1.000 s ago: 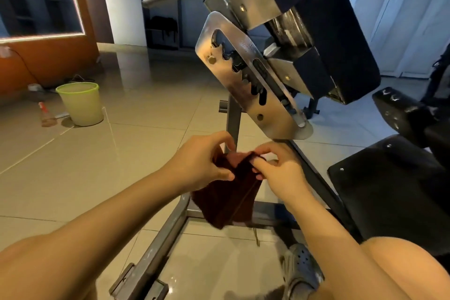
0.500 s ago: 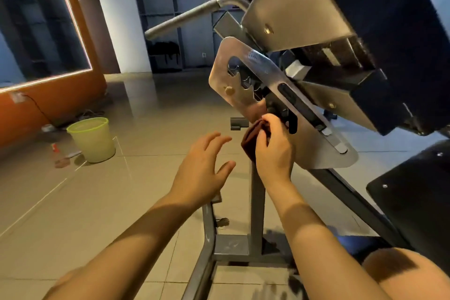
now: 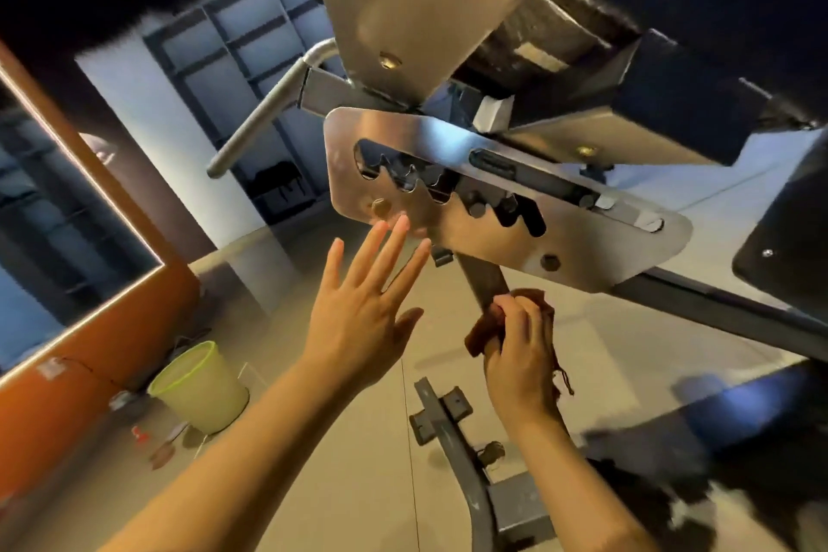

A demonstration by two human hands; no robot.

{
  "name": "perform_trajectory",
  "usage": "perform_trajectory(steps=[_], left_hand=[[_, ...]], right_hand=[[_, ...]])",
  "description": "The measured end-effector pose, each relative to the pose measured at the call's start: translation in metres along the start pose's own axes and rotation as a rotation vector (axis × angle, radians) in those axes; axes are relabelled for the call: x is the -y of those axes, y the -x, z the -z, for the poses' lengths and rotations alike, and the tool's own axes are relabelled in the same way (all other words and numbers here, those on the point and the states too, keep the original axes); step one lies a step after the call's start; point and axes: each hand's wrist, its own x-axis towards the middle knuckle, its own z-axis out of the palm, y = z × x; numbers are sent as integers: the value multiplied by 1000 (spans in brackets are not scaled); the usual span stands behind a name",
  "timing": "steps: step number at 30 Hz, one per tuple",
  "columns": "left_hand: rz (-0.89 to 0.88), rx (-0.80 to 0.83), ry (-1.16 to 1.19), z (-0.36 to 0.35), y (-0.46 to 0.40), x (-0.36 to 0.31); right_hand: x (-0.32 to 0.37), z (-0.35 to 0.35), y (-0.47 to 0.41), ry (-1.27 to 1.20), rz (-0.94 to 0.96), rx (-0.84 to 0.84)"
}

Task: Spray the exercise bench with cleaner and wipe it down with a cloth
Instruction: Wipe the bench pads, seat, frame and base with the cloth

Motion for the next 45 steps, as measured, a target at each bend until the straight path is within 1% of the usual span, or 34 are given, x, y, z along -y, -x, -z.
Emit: perform_trajectory(steps=[3, 5, 10, 13, 16, 21, 23, 25, 29, 30, 32, 34, 37, 40, 43, 44, 45], left_hand=[[-6, -22, -2, -2, -5, 0], [-16, -37, 8, -4, -5, 3], [-60, -44, 62, -16, 2, 0], [-74, -60, 96, -21, 13, -5], [-89, -23, 131, -27, 24, -11], [-124, 55, 214, -32, 39, -12], [-125, 75, 255, -29, 46, -11], [-108, 88, 300, -23, 54, -11], [-46, 108, 473, -9, 66, -16], [-26, 85, 545, -4, 68, -18], [-12, 11, 693, 3, 71, -22], [-10, -112, 880, 15, 70, -23], [-23, -343, 1134, 45, 63, -19], [-44, -632, 1289, 87, 57, -10], [-75, -865, 1304, 133, 62, 9], [-88, -932, 1247, 145, 67, 18], [-96, -1004, 1138, 155, 73, 28]], right_hand=[[24, -6, -23, 21, 161, -138], [26, -8, -32, 12, 167, -179], [3, -10, -7, 24, 2, -145], [-11, -18, 8, 102, -48, -136], [-20, -26, 28, 157, -146, -112], [-32, -21, 59, 89, -377, -38], [-36, -11, 65, 111, -436, -29], [-31, 3, 65, 125, -444, -10], [9, 30, 49, 78, -311, -1], [26, 39, 41, 58, -254, -19], [59, 56, 24, 14, -132, -114], [96, 76, 8, -33, 15, -219], [152, 107, -6, -119, 196, -282], [192, 127, -17, -35, 453, -390], [225, 148, -27, 55, 679, -470], [237, 157, -32, 94, 756, -504], [247, 166, -40, 141, 817, -531]])
